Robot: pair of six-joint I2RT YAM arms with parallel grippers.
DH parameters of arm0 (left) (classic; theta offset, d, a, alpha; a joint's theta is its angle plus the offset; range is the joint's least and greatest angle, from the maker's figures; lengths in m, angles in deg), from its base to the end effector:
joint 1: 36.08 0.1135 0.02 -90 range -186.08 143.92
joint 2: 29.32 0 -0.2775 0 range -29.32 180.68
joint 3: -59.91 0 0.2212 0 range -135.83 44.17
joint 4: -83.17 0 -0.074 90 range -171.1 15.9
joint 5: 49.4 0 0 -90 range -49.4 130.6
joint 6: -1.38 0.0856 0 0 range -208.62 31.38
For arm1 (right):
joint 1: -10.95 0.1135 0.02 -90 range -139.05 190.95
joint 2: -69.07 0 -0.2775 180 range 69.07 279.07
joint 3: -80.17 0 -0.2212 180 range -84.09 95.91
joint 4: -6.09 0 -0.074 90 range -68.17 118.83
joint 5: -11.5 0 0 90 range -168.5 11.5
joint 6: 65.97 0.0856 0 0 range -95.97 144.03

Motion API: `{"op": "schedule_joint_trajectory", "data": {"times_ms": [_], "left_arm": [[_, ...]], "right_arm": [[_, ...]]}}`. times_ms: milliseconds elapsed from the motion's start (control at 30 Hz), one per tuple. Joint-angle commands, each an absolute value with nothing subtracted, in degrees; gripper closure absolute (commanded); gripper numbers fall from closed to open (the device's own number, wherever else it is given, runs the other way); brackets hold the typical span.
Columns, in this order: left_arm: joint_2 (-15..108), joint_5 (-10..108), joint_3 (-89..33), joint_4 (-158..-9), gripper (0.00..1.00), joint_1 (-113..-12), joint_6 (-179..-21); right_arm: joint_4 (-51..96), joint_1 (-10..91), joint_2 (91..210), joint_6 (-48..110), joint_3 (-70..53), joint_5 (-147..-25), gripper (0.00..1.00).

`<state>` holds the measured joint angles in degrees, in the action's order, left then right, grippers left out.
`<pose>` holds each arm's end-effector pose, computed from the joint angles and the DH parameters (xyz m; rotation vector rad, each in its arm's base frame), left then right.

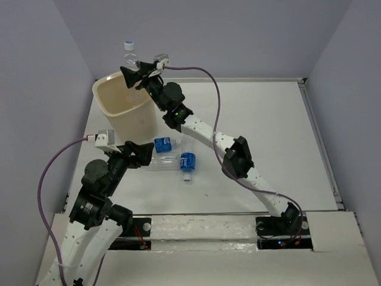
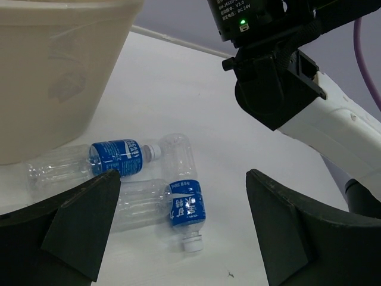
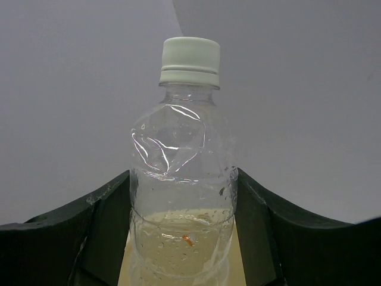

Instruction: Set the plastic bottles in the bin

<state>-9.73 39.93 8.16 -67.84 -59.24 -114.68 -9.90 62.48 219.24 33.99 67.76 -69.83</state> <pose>0.0971 -0.0404 0.3331 -0.0489 1.5531 -0.6757 0.3860 0.4650 0.4051 -0.2286 1.0086 0.9058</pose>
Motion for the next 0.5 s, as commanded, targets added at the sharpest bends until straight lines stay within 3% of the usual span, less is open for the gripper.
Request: {"op": "schedule_joint_trajectory", "data": {"times_ms": [0,67,133,200,367,467], "left_arm": [[-7.79,42.27,7.43,-70.29,0.05,-58.40,-114.20],[-7.53,42.62,7.52,-70.55,0.05,-57.79,-114.02],[-6.83,43.58,7.61,-70.81,0.04,-57.00,-113.85],[-6.21,43.94,7.43,-70.90,0.04,-56.65,-113.67],[-6.38,47.09,7.43,-72.30,0.04,-56.73,-117.26],[-5.33,48.77,7.17,-72.57,0.03,-56.73,-119.82]], "right_arm": [[-18.61,62.99,218.57,30.71,68.41,-68.30,0.50],[-18.17,62.99,218.22,30.89,66.13,-69.09,0.41],[-16.94,62.99,216.04,31.15,61.84,-69.88,0.21],[-16.67,62.99,213.84,31.24,59.01,-71.46,0.12],[-10.52,63.51,207.42,31.07,56.90,-75.16,0.08],[-12.01,63.51,200.94,31.15,48.30,-75.51,0.08]]}}
